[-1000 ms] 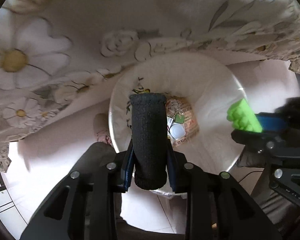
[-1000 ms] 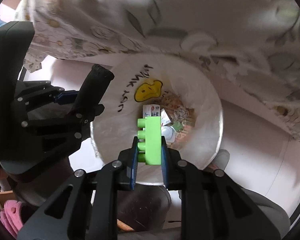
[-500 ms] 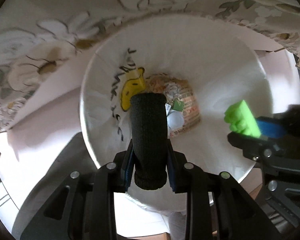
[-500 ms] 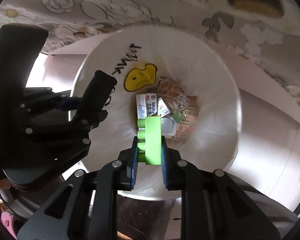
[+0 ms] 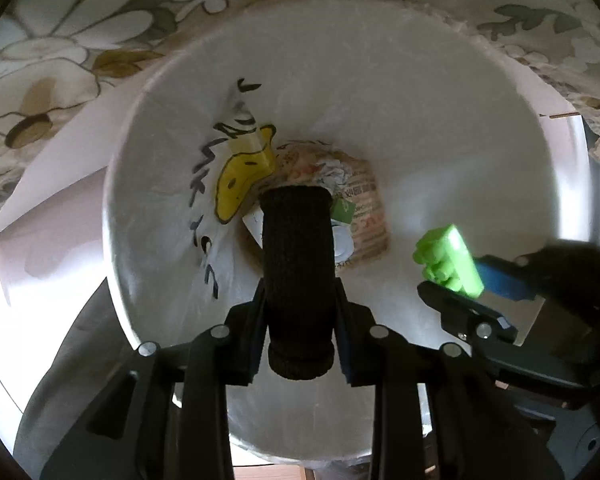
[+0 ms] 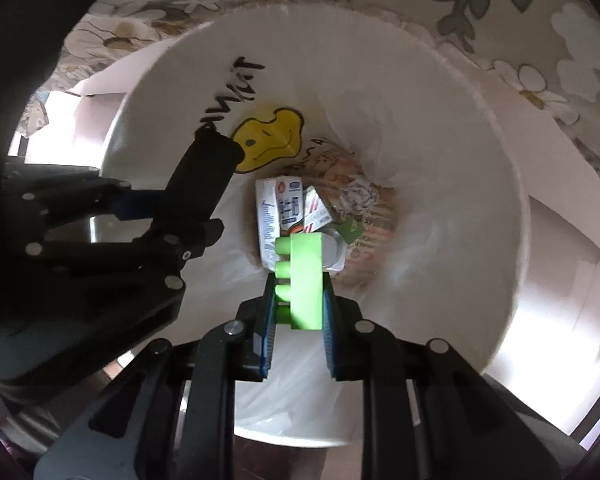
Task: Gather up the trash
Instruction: 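Open both tools to drop the black cylinder and green brick into the bowl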
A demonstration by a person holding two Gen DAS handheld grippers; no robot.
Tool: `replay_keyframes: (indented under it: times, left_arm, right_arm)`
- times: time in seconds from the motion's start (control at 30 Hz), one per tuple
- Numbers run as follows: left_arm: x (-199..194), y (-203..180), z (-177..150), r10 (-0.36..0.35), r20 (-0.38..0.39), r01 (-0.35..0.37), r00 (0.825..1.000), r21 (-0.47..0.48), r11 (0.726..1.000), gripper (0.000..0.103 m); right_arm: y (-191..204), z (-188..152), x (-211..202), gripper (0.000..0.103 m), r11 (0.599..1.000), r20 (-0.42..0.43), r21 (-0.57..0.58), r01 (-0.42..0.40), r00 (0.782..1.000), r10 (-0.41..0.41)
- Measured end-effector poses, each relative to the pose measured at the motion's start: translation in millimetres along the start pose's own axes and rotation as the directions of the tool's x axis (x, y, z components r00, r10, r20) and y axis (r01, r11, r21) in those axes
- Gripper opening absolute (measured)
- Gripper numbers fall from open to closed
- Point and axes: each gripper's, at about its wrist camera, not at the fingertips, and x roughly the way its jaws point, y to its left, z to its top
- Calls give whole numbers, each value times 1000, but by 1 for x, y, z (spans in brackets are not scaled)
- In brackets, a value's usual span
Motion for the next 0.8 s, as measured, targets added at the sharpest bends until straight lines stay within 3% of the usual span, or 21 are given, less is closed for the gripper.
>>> replay_keyframes:
  times: [0.1,0.3,0.67,0.8]
  left_arm:
    - [0,-2,2,62,18,-62,998,6,998,45]
    - [3,2,8,33,-13,-34,999,-33,999,50]
    - [4,1,3,30,-3,-30,1000,-39,999,59]
    - [1,-2,-4,38,3,-38,999,-25,999,60]
  right_arm:
    - [2,3,1,25,998,-4,-20,58,998,-58]
    - [2,2,1,28,996,8,-34,85,996,-85]
    - [0,3,3,28,994,18,-32,105,994,-104]
    - [-1,-2,-3,38,993,38,-24,113,993,-112]
